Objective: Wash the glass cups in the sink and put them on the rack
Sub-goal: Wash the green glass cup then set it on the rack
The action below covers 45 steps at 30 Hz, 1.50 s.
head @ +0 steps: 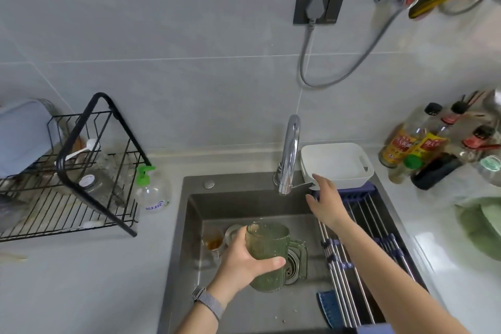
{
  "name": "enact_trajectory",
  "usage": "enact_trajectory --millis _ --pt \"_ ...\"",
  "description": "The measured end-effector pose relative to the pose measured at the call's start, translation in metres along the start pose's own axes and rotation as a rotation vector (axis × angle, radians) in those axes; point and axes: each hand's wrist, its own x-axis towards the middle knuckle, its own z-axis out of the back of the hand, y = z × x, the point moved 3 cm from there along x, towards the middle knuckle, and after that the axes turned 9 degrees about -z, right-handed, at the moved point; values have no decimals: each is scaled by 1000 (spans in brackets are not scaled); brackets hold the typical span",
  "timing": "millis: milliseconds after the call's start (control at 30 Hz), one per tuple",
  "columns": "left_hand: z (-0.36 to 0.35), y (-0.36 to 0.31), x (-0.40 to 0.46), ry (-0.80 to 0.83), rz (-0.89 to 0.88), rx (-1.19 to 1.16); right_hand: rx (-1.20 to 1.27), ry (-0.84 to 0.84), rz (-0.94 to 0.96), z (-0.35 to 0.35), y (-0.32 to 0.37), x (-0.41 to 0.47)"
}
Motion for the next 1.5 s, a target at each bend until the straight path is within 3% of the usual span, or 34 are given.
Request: enact_trajectory --millis 133,367,600,667,733,767,833,900,1033,1200,1333,1400,1500 --pt "-1 -9 8 -33 8 80 -175 53 19 -8 9 33" --pt "-2 -20 25 -65 -35 167 -192 -50 65 -13 -3 39" --pt "-12 -21 37 -50 -39 173 -201 15 101 -15 -7 24" --pt "-15 -21 37 -35 -40 177 -126 -89 137 -11 -4 9" --pt "-16 -23 38 -22 -52 177 134 -177 108 -4 -1 -16" --pt "-17 -25 39 -13 -62 178 284 -118 33 -3 -2 -27" --pt "-20 -30 38 1 -76 199 501 201 -152 -12 -4 -47" --pt "-22 -33 39 28 -96 238 533 498 -266 -24 -11 -60" --pt "-24 -25 41 98 -79 263 538 617 -347 -21 -14 -63" --pt "-18 -14 39 47 33 -51 661 529 -407 -27 -8 -61" --pt "-16 14 33 -35 397 -674 761 349 -430 -37 2 -73" --pt "-19 23 34 -55 484 -950 737 311 -412 -46 4 -80" --pt "-17 23 33 -139 528 -987 622 243 -352 -57 2 -88"
